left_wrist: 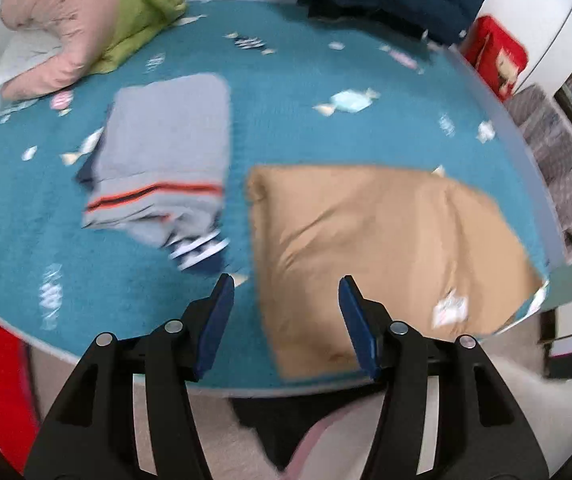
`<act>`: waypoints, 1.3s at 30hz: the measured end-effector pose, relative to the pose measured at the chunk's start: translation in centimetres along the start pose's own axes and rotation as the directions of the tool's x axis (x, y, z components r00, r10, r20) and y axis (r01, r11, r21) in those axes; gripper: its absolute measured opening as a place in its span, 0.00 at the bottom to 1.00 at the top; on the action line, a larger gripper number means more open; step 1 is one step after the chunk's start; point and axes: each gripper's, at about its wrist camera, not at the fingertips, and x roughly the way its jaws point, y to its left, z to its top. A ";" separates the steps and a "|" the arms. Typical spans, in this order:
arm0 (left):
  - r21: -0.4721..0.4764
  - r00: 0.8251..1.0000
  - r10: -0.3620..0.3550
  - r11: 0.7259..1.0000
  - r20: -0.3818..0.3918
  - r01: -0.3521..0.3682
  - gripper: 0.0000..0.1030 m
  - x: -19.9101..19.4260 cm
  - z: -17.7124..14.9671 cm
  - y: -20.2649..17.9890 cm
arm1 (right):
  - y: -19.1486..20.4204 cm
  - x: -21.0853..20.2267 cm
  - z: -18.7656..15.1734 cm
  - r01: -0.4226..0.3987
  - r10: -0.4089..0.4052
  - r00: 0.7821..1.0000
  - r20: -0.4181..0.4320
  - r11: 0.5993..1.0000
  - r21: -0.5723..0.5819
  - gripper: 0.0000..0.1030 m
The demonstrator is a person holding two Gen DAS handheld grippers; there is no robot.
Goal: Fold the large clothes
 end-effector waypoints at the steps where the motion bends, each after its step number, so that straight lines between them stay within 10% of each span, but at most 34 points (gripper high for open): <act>1: 0.002 0.999 -0.051 0.999 -0.010 0.051 0.54 1.4 0.5 -0.9 | 0.8 1.5 0.0 -0.037 0.037 0.999 -0.032 0.999 -0.019 0.24; 3: 0.016 0.991 -0.113 0.993 -0.077 0.115 0.53 5.3 0.6 -2.4 | 2.1 4.8 -0.5 -0.089 0.086 0.990 -0.109 0.996 -0.026 0.22; 8: 0.007 0.953 -0.006 1.000 -0.303 0.009 0.49 15.1 -3.4 -1.7 | 1.0 14.4 -4.8 -0.038 0.069 0.928 -0.366 0.995 0.092 0.18; 20: -0.079 0.979 0.033 0.996 -0.203 -0.050 0.44 15.9 -0.9 0.5 | 0.5 15.3 -3.8 0.031 -0.007 0.973 -0.231 0.994 0.102 0.14; 25: -0.066 0.960 0.033 0.996 -0.279 -0.053 0.44 15.4 0.4 0.5 | 0.6 14.2 -2.1 0.049 -0.003 0.957 -0.290 0.987 0.152 0.15; 30: -0.024 0.992 -0.004 1.000 -0.126 0.001 0.44 9.2 2.1 -0.7 | 2.3 7.5 0.8 -0.042 0.050 0.996 -0.072 0.993 0.113 0.19; 39: -0.044 0.987 -0.162 0.986 0.016 0.162 0.44 14.6 7.2 -6.3 | 12.5 14.6 5.1 -0.280 0.280 0.960 0.011 0.960 -0.031 0.17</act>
